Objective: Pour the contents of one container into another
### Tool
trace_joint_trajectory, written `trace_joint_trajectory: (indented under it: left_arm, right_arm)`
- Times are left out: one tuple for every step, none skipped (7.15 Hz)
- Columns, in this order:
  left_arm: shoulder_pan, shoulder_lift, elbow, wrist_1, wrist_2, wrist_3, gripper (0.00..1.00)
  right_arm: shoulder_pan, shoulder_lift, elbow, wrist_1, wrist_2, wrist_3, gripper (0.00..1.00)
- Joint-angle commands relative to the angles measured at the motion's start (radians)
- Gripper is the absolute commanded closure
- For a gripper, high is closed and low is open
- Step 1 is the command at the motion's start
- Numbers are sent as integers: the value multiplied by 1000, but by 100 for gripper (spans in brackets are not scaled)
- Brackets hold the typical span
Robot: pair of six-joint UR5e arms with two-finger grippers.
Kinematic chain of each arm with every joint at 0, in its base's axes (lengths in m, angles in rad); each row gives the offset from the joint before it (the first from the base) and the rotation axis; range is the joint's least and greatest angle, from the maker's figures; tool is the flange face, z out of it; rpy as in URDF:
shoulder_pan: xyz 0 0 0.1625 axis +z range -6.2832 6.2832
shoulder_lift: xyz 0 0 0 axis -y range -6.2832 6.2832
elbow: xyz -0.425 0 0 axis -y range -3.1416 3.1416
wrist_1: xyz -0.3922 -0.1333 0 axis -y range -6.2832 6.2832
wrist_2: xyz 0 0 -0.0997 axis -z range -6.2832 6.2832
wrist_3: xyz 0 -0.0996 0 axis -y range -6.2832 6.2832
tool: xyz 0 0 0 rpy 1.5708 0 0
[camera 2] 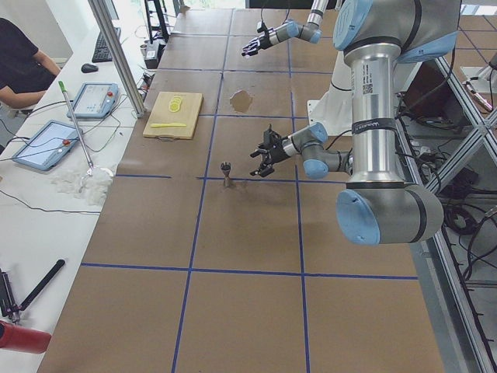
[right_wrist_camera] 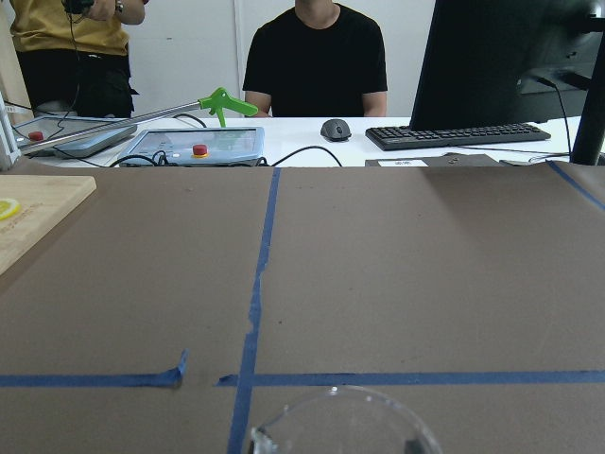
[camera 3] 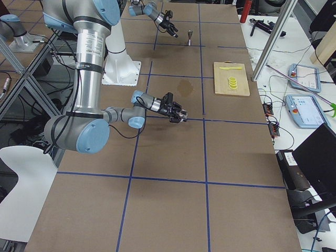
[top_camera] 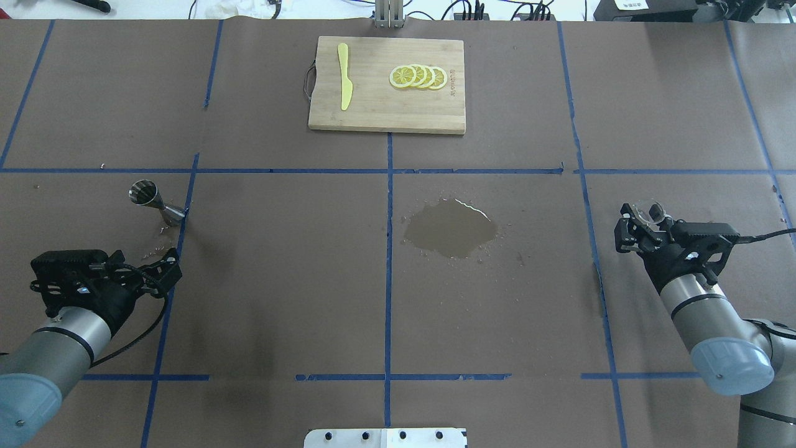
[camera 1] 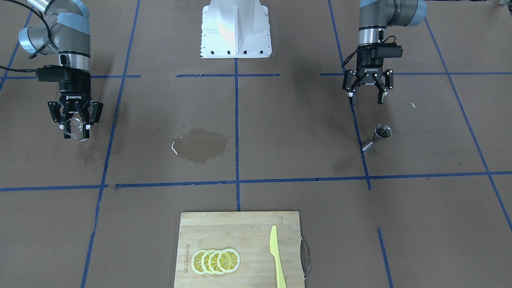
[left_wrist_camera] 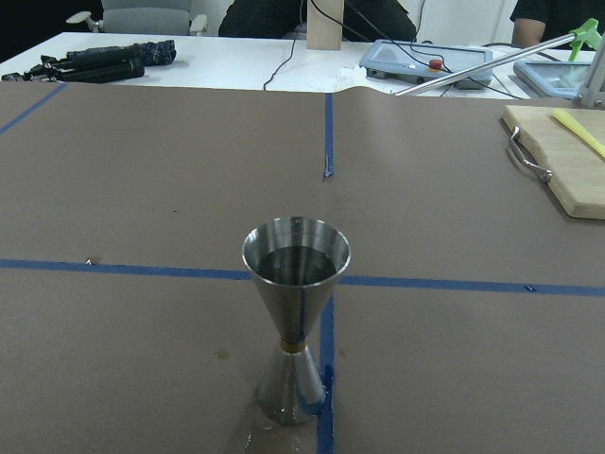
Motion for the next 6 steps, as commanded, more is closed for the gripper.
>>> trace_joint_trajectory:
  left_arm:
    - [11,21,-109,25,-90,34,0]
    - [9,21,-166,77,-129,34,0]
    - [9,21,-216,127,-153,39,0]
    - [9,21,-232,134,-161,39,0]
    - [8,21,-232,134,-161,39,0]
    - [6,21,-232,134,-163,39,0]
  right_arm:
    - [-63,1,-36,3,-69,3,100]
    - [-80,5,-47,3,-85,12,100]
    - [-94,15,-48,3,-99,20,100]
    - [-105,20,-58,5,-99,35,100]
    - [-116,21,-58,5,-108,44,100]
    - [-128,23,-58,5,-119,44,100]
